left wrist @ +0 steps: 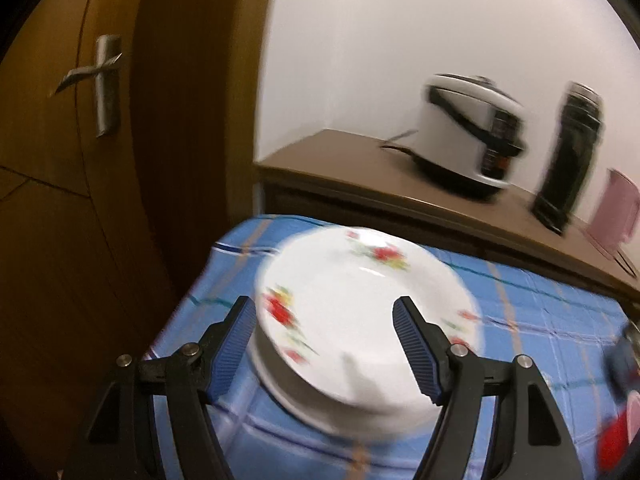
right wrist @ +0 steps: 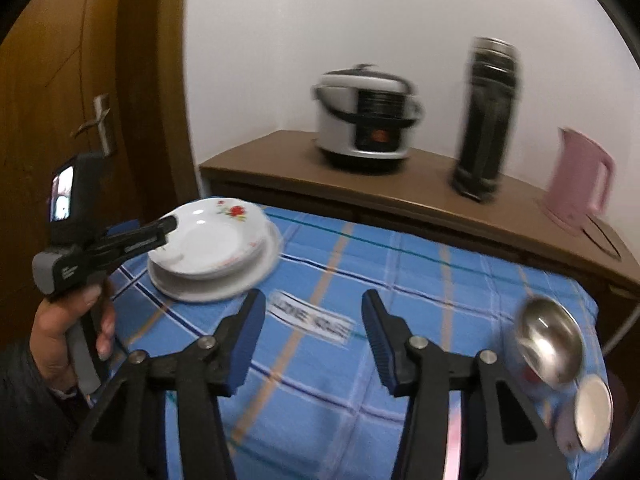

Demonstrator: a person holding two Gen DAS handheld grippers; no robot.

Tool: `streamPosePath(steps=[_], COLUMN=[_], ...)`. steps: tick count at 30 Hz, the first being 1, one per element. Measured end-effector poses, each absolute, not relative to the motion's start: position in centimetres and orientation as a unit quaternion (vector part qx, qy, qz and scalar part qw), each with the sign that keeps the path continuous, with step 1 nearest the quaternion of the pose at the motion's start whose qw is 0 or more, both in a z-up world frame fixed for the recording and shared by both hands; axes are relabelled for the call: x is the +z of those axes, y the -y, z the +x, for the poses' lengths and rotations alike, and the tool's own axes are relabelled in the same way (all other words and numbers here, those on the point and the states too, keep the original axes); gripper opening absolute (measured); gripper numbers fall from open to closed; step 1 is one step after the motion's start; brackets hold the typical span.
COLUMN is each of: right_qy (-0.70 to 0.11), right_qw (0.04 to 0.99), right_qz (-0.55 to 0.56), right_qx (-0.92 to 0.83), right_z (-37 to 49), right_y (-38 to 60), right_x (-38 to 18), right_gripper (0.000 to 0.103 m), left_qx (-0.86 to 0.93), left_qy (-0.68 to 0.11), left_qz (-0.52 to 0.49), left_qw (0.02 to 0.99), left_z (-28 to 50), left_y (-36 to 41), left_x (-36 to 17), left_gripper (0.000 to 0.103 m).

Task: Organize plates and bowls
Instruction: 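Move the left gripper to the rim of the pink-inside red bowl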

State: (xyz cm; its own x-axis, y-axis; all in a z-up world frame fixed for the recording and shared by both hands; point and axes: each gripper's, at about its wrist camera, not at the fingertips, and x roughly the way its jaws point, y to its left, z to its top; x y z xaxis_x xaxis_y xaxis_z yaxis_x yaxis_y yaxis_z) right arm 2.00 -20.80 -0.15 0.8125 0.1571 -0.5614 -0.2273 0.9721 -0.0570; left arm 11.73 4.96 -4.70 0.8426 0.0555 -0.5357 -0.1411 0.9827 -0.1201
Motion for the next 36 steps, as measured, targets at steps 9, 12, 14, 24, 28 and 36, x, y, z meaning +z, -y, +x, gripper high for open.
streamPosePath(steps=[9,12,14,24,28,36], right_qy=[-0.303,-0.305,-0.305,-0.313,-0.318,-0.345], right_qw=[0.953,0.951,0.95,0.945,0.944,0.933], right_qz=[0.024,0.033,0.042,0.066,0.078,0.099], right_qx=[-0.016,-0.038,-0.048,-0.063,-0.046,0.005], right_z=[-4.2,-5.8,-6.8,-8.5,-7.7,-5.1], right_y=[33.9,36.2,37.3,40.1,40.6,40.1], right_x=[-1.2,-1.5,-1.9,-3.4,-3.8,-5.2], right_gripper=[0.048,0.048,0.048,0.048,0.033,0.028], left_qx=[-0.089,-0.117,-0.123,-0.175,-0.204,-0.263], left_qy=[-0.302,-0.317,-0.321,-0.325,-0.331,-0.362], left_qz=[-0.018,-0.008,0.006,0.018,0.025,0.008], left_qw=[0.949,0.941,0.939,0.929,0.921,0.894], left_z=[4.6,3.6,3.0,0.8,0.7,2.4], left_y=[6.7,9.3,10.8,14.2,16.5,20.3], left_x=[-4.5,-5.0,-5.3,-4.6,-4.3,-5.1], left_gripper=[0.073,0.073,0.073,0.073,0.073,0.073])
